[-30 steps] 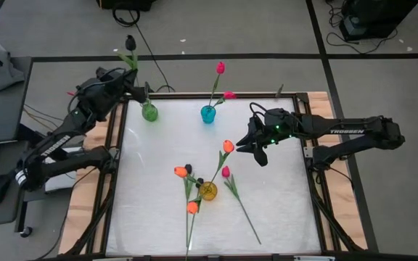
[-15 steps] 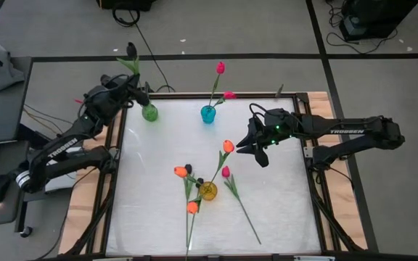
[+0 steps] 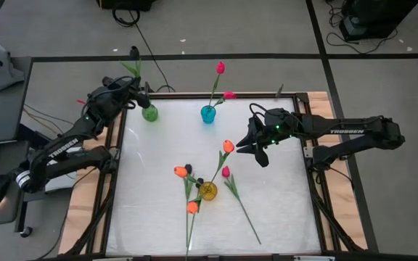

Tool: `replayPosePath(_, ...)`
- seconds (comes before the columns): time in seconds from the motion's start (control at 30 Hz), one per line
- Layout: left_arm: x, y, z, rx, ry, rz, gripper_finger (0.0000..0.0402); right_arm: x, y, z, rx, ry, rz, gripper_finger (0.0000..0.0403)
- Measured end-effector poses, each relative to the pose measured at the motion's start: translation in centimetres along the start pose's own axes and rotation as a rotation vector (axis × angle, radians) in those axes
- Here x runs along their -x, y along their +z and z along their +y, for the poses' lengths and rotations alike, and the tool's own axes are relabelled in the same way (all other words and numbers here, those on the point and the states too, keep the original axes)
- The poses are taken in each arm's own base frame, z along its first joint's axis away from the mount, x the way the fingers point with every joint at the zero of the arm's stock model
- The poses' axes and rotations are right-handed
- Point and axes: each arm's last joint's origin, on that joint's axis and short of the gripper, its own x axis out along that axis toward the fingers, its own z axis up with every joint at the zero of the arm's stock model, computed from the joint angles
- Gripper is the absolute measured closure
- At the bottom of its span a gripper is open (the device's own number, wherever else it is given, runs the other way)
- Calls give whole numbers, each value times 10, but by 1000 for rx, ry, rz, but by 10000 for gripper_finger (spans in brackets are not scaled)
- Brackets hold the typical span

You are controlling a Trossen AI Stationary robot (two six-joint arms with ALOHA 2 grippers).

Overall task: Sort flowers into vase by color
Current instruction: Put the right black flower into the green vase

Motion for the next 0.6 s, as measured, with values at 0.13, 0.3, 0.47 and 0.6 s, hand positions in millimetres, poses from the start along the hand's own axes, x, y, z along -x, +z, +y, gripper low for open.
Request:
replayPosePath(0.13,0,0,0,-2,0,3,386,0,1,0,2,1,-7,285)
replayPosePath(0.3,0,-3,0,-3,4,28,386,0,1,0,7,1,-7,285)
replayPosePath(0.47,0,-7,0,-4,16,70,386,0,2,0,27,3,-19,285)
replayPosePath(0.6,0,-9,1,0,23,87,386,0,3,1,40,5,-28,285)
